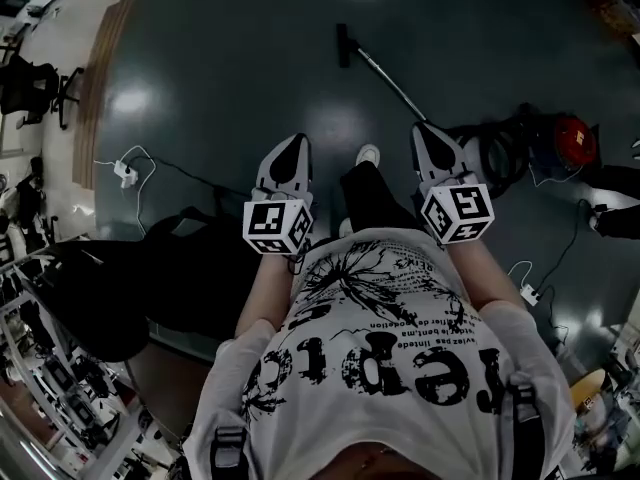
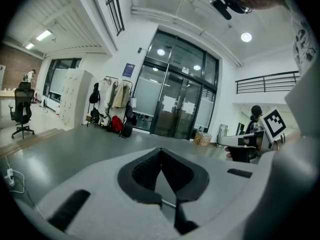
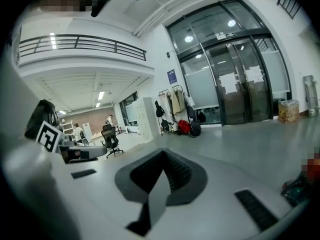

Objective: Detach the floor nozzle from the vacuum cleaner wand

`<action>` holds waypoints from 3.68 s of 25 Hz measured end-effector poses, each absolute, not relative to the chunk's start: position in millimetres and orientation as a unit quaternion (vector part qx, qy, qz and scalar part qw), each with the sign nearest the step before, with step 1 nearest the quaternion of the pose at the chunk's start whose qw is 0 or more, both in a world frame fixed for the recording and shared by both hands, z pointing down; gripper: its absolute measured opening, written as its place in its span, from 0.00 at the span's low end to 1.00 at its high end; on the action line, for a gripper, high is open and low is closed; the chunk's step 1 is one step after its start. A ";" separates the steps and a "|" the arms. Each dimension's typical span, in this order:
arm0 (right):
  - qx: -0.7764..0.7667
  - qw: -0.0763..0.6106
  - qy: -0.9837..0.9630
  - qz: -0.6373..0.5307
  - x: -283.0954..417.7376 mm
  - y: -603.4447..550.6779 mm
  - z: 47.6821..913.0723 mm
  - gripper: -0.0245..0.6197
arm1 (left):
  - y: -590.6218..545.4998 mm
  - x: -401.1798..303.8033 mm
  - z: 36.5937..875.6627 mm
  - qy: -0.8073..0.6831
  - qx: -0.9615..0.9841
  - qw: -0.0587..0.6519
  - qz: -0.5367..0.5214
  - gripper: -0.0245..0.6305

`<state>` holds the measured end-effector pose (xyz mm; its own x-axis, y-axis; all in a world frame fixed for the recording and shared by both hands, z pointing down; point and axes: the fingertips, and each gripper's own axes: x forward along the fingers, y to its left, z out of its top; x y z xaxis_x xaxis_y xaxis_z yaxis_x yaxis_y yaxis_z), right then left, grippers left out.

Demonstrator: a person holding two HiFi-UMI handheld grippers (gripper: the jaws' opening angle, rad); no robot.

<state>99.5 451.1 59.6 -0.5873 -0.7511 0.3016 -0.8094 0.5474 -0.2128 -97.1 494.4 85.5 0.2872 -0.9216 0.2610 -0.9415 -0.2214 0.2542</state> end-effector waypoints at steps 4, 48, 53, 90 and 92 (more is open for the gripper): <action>0.439 0.102 -0.879 0.159 116.5 362.5 62.9 0.04 | 407.4 -101.6 81.8 -0.602 0.775 0.187 0.033 0.04; 0.421 0.176 -0.855 0.246 65.6 -77.8 607.5 0.05 | -102.3 -164.7 597.7 -0.530 0.794 0.253 0.156 0.04; 0.401 0.222 -0.855 0.243 63.3 -81.8 753.4 0.05 | -98.2 -149.0 726.3 -0.506 0.814 0.239 0.154 0.04; 0.230 0.515 -0.793 0.232 46.6 -52.9 1043.7 0.32 | -59.9 -102.5 909.3 -0.447 0.819 0.308 0.189 0.36; 0.233 0.498 -0.804 0.226 44.5 -52.3 1024.4 0.32 | -58.0 -96.6 914.3 -0.431 0.823 0.309 0.202 0.43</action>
